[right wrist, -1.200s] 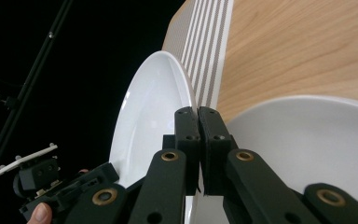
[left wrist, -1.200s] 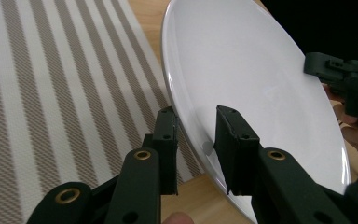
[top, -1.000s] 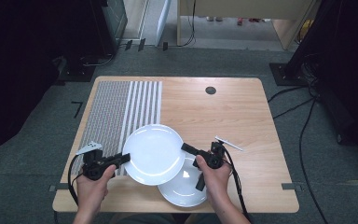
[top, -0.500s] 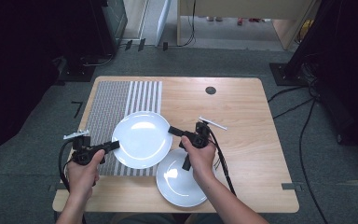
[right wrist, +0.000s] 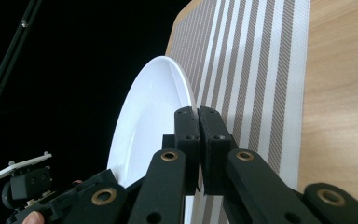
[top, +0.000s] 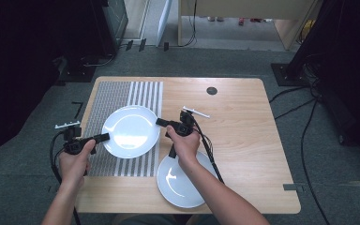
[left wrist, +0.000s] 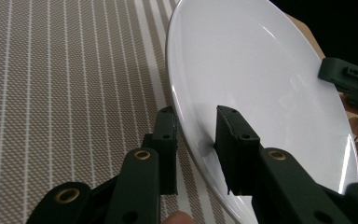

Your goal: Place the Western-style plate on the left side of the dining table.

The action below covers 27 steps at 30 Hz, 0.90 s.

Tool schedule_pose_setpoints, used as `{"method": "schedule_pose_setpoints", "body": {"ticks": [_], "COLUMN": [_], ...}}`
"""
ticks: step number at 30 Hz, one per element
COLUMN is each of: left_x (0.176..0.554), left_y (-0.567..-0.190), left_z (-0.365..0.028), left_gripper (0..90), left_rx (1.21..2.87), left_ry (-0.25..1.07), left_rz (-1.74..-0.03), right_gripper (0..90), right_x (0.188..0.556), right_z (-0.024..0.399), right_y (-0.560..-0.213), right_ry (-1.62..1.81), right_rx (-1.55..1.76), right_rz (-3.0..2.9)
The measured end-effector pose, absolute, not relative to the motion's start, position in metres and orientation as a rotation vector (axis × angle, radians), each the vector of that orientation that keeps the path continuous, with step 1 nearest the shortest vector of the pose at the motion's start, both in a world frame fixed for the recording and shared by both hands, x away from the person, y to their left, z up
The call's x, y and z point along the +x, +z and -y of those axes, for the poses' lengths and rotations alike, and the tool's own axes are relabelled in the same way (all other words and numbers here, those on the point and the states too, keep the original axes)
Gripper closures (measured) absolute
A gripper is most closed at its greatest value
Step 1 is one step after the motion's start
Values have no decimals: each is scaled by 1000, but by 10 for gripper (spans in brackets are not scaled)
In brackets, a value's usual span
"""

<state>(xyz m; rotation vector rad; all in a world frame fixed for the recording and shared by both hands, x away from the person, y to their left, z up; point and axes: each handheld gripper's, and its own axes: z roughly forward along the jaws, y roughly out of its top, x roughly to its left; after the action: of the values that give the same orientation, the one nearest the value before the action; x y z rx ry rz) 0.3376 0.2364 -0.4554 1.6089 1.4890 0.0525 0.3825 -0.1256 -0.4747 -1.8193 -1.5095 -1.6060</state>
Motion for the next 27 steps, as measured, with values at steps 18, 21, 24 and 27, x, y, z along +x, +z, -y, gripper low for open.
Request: {"method": "schedule_pose_setpoints", "body": {"ticks": [18, 21, 24, 27], "left_x": [387, 392, 398, 404], "left_y": [-462, -466, -472, -473], "left_z": [-253, -257, -257, -257], "left_gripper": [709, 711, 706, 708], "left_rx": [1599, 1591, 1595, 1578], "left_ry": [82, 70, 66, 80], "left_rz": [-1565, -1583, -1602, -1611], "right_gripper": [890, 890, 889, 889], "right_x": [421, 424, 429, 436], "right_z": [98, 94, 90, 87], "right_y": [-487, -488, -490, -493], "right_ry": [-1605, -1588, -1588, -1569], "right_rx": [-1896, -1902, -1909, -1933], "right_rz": [1491, 1493, 1515, 1533]}}
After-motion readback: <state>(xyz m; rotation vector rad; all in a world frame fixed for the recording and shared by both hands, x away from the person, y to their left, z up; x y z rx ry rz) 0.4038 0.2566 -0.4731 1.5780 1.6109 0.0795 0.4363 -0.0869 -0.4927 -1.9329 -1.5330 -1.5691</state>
